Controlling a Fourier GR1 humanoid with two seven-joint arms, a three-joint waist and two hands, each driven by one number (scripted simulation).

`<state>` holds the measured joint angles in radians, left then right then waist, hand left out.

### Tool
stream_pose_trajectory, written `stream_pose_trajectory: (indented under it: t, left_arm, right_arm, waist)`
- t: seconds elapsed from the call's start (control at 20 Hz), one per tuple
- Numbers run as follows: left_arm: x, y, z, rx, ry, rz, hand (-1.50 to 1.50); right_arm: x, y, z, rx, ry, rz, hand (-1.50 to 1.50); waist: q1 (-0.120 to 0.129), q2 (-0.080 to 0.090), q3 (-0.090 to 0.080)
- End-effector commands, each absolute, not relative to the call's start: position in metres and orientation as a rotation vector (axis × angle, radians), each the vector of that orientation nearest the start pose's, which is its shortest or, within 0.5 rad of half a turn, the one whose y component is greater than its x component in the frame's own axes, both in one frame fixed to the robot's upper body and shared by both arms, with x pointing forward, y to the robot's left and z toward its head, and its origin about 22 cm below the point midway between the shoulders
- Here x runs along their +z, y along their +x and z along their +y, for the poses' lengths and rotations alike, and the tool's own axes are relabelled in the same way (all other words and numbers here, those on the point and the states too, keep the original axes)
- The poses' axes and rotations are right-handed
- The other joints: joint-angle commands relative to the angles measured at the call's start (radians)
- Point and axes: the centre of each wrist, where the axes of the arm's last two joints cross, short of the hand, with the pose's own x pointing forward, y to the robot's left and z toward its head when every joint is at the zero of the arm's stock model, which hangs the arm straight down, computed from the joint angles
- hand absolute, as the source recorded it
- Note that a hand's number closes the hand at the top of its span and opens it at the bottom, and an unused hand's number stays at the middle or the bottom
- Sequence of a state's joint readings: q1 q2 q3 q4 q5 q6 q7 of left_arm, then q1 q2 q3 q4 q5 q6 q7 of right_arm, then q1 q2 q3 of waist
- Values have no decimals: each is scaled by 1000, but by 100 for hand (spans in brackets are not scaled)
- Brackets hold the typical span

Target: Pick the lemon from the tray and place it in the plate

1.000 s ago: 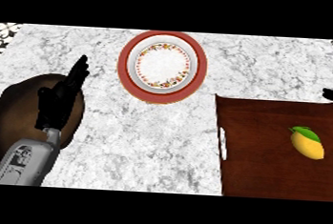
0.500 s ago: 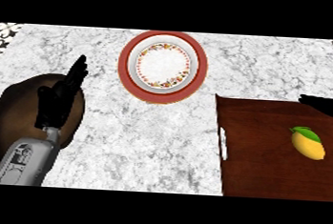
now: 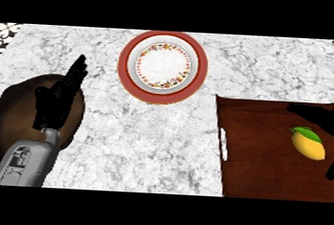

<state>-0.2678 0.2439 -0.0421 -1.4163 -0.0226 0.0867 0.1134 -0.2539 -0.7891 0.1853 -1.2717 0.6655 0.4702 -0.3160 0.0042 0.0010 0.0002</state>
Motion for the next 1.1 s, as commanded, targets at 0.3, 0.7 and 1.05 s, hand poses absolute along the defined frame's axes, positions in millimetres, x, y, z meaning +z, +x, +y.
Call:
stream_pose_trajectory:
  t: [0.3, 0.7, 1.05]
  left_arm:
    - [36, 297, 250, -224, 214, -1564, 0]
    - [47, 313, 242, -211, 227, -1548, 0]
    - [29, 312, 239, -210, 215, -1549, 0]
  right_arm:
    - [50, 313, -391, 1547, -494, -1030, -150]
    - [50, 299, -397, 1545, -558, -1159, 150]
    - [45, 344, -359, 1376, -655, -1188, 150]
  waist:
    - [1, 0, 0]
    - [-6, -1, 0]
    - [5, 4, 0]
